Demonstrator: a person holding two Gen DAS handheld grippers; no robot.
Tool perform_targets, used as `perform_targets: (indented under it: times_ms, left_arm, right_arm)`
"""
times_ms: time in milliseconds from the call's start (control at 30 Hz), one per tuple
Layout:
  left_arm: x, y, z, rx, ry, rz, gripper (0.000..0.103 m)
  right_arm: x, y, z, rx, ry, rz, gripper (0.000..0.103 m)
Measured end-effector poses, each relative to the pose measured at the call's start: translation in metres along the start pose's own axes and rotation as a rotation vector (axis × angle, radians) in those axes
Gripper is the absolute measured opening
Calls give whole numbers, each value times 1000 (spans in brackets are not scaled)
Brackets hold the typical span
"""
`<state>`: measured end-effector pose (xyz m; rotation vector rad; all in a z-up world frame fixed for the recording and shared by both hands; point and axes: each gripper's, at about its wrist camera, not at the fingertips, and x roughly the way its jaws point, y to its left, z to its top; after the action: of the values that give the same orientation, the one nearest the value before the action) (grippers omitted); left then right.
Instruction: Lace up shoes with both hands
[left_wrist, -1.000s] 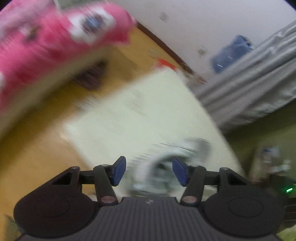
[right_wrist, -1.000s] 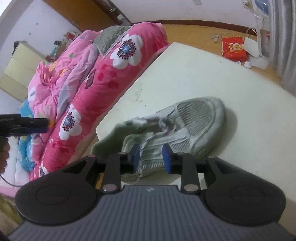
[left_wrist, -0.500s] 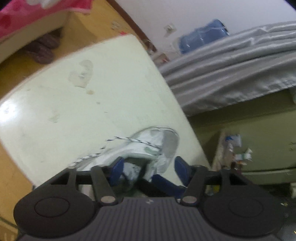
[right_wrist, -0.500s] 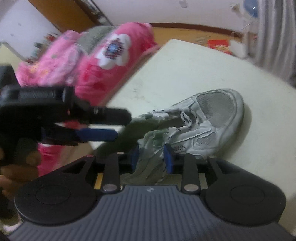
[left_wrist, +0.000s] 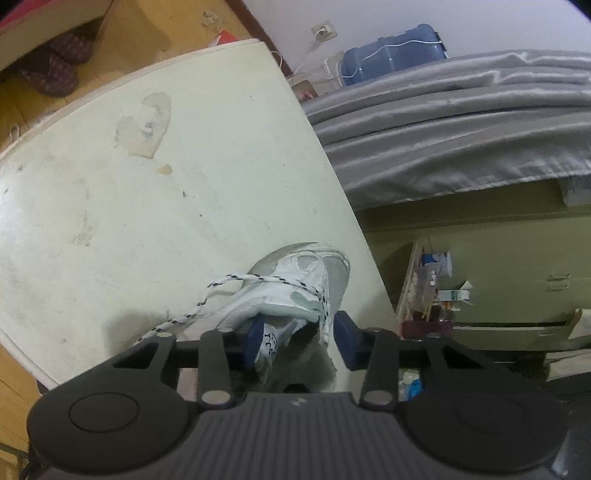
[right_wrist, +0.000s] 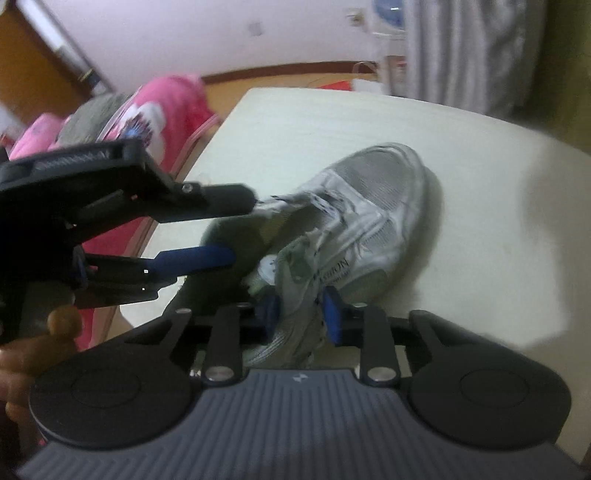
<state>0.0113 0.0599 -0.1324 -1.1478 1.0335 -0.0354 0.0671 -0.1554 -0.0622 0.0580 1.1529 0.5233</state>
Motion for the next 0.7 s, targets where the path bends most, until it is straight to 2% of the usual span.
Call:
perform_targets:
  times_ms: [200,300,467,567,633,700]
  left_arm:
    - [2,-6,5,22,27,19,41]
    - [3,-17,1,91,44,51,46]
    - [-7,-49,-16,288,37,141,65]
    - [-12,-65,-29,411,54,169,75]
    - [-15,-75,-38,479,39,186,80]
    - [-31,-78,-48,536,-13,194,92]
  right_arm:
    - [3,-9,-7,124,-16,18,23]
    - [8,-13,-6,140,-11,96,25]
    - [-10,-24,-8,109,18,185,26]
    - [-16,-35,-11,115,40,218,26]
    - [-19,-44,-12,127,46,228,26]
    - [-20,-54,-13,145,52,231,26]
